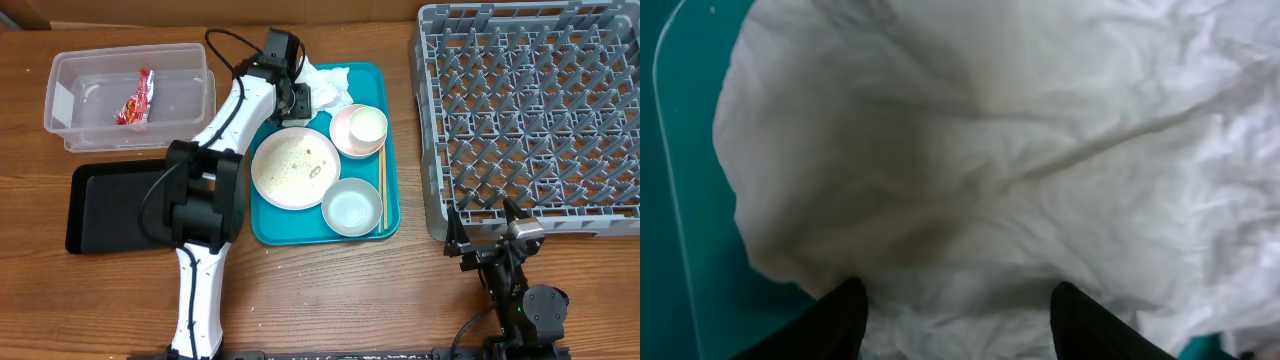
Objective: Sort waste into correct bins and load items into the dishwasher
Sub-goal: 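Move the left gripper back to the tray and grasp the white napkin, then carry the napkin left and release it into the clear bin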
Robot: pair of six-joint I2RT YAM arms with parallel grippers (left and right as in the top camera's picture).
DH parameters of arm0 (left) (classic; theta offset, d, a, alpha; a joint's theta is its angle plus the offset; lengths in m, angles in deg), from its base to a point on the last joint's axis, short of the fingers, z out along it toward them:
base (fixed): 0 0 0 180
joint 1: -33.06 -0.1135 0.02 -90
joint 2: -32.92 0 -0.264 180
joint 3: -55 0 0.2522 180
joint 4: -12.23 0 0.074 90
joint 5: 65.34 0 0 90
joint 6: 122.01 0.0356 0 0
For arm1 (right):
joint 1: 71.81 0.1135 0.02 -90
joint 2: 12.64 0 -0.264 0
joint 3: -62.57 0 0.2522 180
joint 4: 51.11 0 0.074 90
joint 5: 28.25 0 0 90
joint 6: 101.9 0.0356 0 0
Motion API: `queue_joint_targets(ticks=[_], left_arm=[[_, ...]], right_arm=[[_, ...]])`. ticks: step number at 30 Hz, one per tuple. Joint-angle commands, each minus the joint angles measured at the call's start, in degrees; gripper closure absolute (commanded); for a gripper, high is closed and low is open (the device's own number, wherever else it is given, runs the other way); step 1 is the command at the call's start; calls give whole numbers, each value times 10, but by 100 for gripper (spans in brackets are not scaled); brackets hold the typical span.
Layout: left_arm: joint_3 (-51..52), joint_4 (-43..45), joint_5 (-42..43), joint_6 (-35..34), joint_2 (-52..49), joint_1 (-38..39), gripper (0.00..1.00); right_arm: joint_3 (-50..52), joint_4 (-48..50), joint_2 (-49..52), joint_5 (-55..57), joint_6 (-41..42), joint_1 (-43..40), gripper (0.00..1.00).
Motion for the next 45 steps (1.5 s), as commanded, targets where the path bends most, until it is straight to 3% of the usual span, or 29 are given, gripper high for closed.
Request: queue_joint_targets(ticks=[1, 6, 9, 12, 15, 16, 28, 38, 45], left_arm=[[-2, 13, -41, 10, -7, 4, 39], [-2, 16, -69, 19, -21, 4, 41], [-2, 11, -69, 22, -31, 4, 47], [-2, 4, -69, 22, -37, 4, 65], [-4, -6, -69, 22, -34, 4, 94], [-7, -14, -69, 22, -31, 4, 96], [-104, -173, -73, 7, 80, -3, 96], [-104, -211, -82, 7, 150, -5, 96], [-141, -203, -171, -23, 186, -41, 96]], right_arm=[[6, 2, -5, 4, 2, -4, 0], [6, 2, -5, 3, 2, -4, 0], [6, 2, -5, 3, 2, -4, 0], [6, 2, -5, 4, 2, -4, 0], [6, 2, -5, 4, 2, -4, 0], [6, 2, -5, 4, 2, -4, 0], [6, 2, -5, 4, 2, -4, 0], [6, 2, -5, 4, 2, -4, 0], [6, 2, -5, 4, 2, -4, 0]])
